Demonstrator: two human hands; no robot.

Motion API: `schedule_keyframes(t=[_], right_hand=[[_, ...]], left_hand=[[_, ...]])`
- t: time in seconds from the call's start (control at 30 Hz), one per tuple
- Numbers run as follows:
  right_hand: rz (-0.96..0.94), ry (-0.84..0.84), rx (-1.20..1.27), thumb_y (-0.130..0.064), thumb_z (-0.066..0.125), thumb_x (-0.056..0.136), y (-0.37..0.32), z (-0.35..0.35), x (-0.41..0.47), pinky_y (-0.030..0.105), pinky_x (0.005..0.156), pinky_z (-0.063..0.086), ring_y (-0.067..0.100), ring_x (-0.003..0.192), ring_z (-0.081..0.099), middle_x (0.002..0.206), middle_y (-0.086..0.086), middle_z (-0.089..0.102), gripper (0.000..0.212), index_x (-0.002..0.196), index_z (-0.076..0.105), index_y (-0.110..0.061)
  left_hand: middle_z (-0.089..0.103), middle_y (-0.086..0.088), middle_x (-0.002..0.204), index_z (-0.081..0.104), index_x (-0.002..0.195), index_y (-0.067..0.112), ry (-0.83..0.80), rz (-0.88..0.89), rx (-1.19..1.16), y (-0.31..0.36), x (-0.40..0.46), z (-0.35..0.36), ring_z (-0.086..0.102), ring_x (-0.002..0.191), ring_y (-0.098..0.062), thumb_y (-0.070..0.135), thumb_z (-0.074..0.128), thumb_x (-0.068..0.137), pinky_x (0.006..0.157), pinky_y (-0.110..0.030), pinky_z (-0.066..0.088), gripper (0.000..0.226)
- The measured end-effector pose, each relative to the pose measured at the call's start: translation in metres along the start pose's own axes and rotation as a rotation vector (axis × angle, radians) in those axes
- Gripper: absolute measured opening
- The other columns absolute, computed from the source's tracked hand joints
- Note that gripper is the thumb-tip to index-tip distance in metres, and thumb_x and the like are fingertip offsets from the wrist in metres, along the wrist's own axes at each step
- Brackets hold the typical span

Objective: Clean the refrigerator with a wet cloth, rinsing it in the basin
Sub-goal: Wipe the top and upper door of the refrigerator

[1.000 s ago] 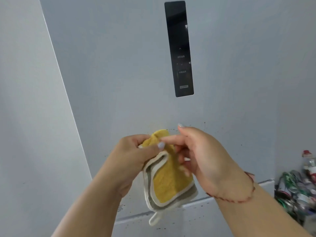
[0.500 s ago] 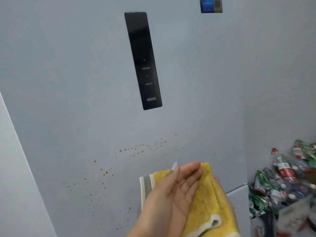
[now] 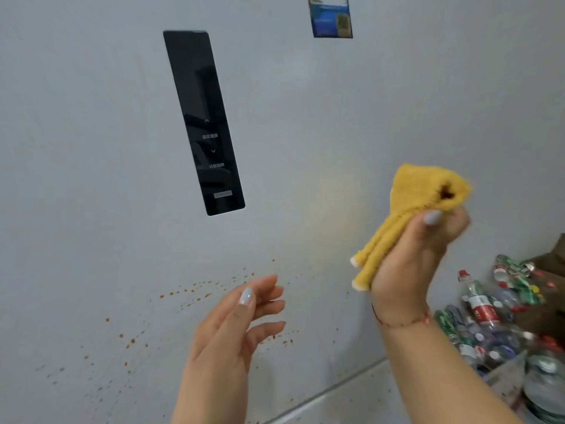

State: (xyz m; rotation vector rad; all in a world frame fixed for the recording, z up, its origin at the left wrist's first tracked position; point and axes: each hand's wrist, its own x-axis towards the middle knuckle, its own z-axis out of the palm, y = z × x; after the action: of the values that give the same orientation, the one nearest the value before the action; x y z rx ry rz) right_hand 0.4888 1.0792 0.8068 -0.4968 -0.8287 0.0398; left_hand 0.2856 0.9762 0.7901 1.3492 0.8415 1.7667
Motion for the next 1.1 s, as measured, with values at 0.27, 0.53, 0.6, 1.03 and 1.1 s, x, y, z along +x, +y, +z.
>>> schedule_keyframes(t=[0.27,0.53,0.6,1.03,1.1], right_hand=[[-0.120,-0.411,-0.527,-0.062,-0.010,0.090,0.040,0.064,-0.076,0.054,0.116,-0.006,0.020,0.148,0.000,0.158,-0.006,0.012,0.075,0.149,0.023,-0.029],[-0.266,-0.478,-0.591,-0.039,0.019,0.099,-0.009,0.110,-0.148,0.059,0.115,0.004,0.032,0.146,0.011,0.157,0.005,0.021,0.052,0.148,0.028,-0.024],[-0.371,-0.533,-0.553,-0.034,0.027,0.098,-0.026,0.125,-0.165,0.059,0.115,0.006,0.033,0.145,0.014,0.156,0.006,0.025,0.050,0.146,0.035,-0.024],[-0.728,-0.659,-0.432,-0.046,0.063,0.088,-0.040,0.139,-0.226,0.054,0.114,0.021,0.027,0.138,0.034,0.144,0.004,0.041,0.053,0.133,0.055,-0.021],[-0.729,-0.612,-0.599,-0.061,0.055,0.086,-0.026,0.122,-0.220,0.060,0.112,0.018,0.031,0.137,0.033,0.146,0.003,0.037,0.059,0.135,0.053,-0.029]], left_hand=[[0.071,-0.017,0.087,0.078,0.091,0.015,0.093,0.034,0.094,0.021,-0.001,-0.024,0.065,0.069,-0.024,0.029,0.054,0.078,0.058,-0.029,0.055,0.031],[0.073,0.000,0.094,0.077,0.089,0.021,0.366,0.129,0.386,0.047,-0.016,-0.081,0.067,0.087,-0.012,0.023,0.044,0.099,0.075,-0.032,0.048,0.035],[0.066,0.023,0.105,0.072,0.100,0.033,0.403,0.211,0.670,0.056,-0.016,-0.101,0.057,0.105,0.006,0.040,0.041,0.100,0.086,-0.022,0.040,0.032],[0.038,0.027,0.145,0.051,0.136,0.035,0.195,0.402,1.079,0.111,0.013,-0.187,0.020,0.137,0.014,0.063,0.019,0.090,0.114,-0.019,0.015,0.063],[0.033,0.029,0.147,0.047,0.140,0.035,0.143,0.371,1.078,0.115,0.015,-0.192,0.015,0.137,0.017,0.063,0.018,0.090,0.112,-0.016,0.012,0.064]])
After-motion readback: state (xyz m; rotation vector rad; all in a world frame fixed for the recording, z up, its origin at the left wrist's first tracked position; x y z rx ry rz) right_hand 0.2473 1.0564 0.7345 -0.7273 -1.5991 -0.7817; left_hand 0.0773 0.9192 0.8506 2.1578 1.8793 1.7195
